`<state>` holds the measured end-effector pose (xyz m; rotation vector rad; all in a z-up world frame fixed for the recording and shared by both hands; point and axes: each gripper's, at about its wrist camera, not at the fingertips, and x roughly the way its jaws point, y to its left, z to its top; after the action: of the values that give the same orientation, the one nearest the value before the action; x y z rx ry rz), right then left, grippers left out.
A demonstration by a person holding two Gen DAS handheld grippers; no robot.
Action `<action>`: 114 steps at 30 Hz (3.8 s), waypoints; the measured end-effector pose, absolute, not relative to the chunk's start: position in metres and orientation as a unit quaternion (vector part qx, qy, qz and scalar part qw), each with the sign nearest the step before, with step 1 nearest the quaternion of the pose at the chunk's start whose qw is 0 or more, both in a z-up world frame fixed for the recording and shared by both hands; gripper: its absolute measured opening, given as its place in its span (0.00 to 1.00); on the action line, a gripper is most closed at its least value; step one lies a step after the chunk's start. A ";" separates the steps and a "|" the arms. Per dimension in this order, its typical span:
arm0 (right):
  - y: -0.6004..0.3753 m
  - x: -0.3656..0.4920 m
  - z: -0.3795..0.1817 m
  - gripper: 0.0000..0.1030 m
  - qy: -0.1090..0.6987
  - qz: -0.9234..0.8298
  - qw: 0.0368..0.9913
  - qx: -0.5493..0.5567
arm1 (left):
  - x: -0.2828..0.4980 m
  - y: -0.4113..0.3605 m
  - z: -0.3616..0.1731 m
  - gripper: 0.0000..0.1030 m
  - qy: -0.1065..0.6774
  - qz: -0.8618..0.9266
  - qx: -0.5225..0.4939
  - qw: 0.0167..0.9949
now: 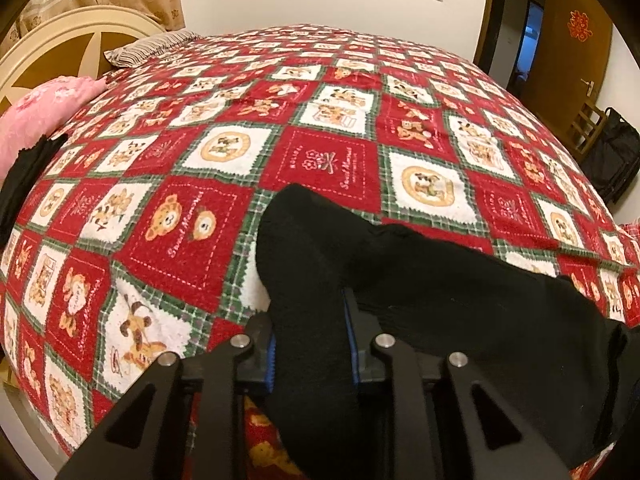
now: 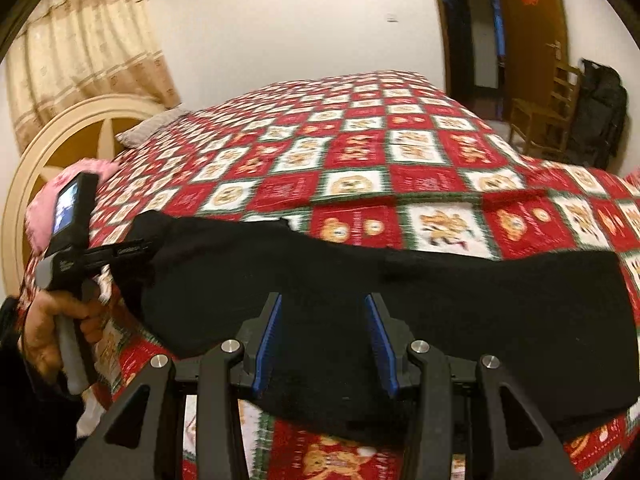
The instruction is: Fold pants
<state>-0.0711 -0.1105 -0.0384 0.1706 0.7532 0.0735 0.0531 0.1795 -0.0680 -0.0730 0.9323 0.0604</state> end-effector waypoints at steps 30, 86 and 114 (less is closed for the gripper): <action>-0.213 -0.104 -0.018 0.43 0.327 -0.080 0.925 0.175 | 0.024 0.134 0.008 0.25 0.370 0.002 0.015 0.929; -0.277 -0.143 -0.006 0.68 0.312 -0.068 0.906 0.277 | -0.028 -0.026 0.015 0.99 0.324 -0.244 0.123 0.906; -0.277 -0.127 -0.029 0.22 0.380 -0.036 0.920 0.090 | 0.024 -0.004 -0.010 0.98 0.396 -0.131 0.056 0.907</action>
<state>-0.1268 -0.2765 -0.0293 0.1847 0.7811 -0.0734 0.0240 -0.0042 -0.0103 0.1155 0.8169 -0.2702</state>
